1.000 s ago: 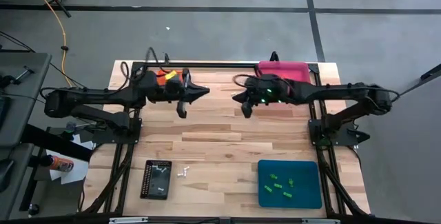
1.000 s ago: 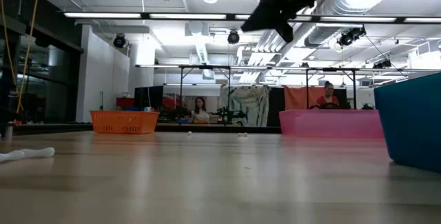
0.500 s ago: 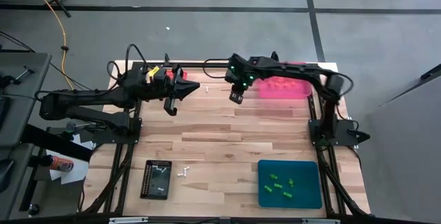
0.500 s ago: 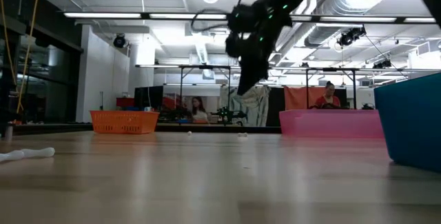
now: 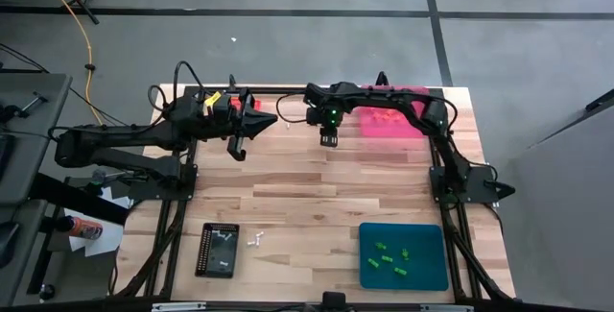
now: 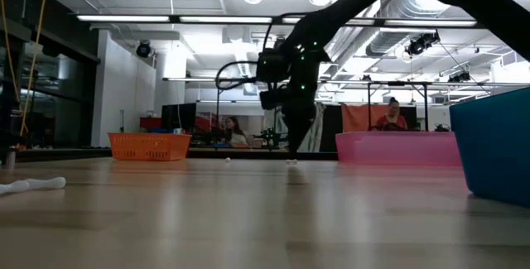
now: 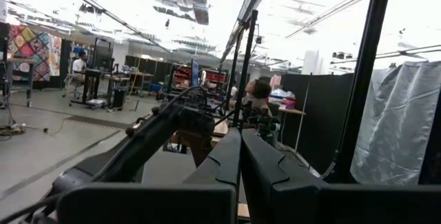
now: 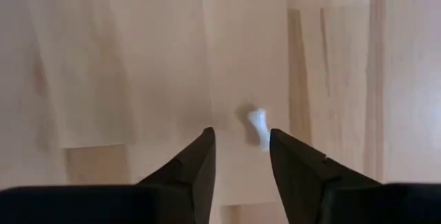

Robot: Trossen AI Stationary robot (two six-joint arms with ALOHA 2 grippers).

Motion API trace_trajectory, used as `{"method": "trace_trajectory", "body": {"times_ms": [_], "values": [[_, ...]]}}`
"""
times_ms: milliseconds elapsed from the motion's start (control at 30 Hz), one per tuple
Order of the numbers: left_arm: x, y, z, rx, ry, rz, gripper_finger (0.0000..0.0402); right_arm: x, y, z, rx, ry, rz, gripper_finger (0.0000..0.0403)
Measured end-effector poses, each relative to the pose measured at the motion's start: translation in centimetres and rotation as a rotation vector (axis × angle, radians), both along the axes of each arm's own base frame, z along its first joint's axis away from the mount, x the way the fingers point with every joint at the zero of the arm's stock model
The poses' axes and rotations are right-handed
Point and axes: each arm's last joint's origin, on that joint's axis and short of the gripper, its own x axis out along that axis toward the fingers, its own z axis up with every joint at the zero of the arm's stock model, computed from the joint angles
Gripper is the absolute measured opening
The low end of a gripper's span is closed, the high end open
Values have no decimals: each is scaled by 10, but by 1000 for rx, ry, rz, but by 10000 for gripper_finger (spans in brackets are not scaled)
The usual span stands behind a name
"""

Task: Sort Halloween decoration
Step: Put the white bone toy into the black bin

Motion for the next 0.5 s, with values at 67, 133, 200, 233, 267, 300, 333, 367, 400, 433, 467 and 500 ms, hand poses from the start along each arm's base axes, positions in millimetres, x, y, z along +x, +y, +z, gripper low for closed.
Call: {"method": "trace_trajectory", "body": {"times_ms": [67,133,200,233,267,300,333,367,400,433,467,500], "values": [[0,0,0,0,0,0,0,0,-1,-4,-9,15,6,134],[0,0,0,0,0,0,0,0,-3,-7,-12,23,11,134],[0,0,0,0,0,0,0,0,-4,-10,-9,29,10,134],[0,0,0,0,0,0,0,0,-4,-11,-10,29,9,134],[0,0,0,0,0,0,0,0,-5,-12,-9,30,8,134],[0,0,0,0,0,0,0,1,-5,-14,-9,30,8,134],[0,0,0,0,1,0,0,1,-5,-15,-10,28,8,134],[0,0,0,-1,3,0,0,2,-6,-17,-11,27,9,134],[0,0,0,-1,5,0,0,2,-6,-18,-10,27,9,134],[0,0,-1,-1,6,0,0,3,-6,-19,-10,27,9,134],[0,0,-1,-2,8,0,0,3,-6,-20,-10,29,10,134],[0,0,-1,-3,10,-1,0,3,-6,-21,-8,31,13,134]]}}
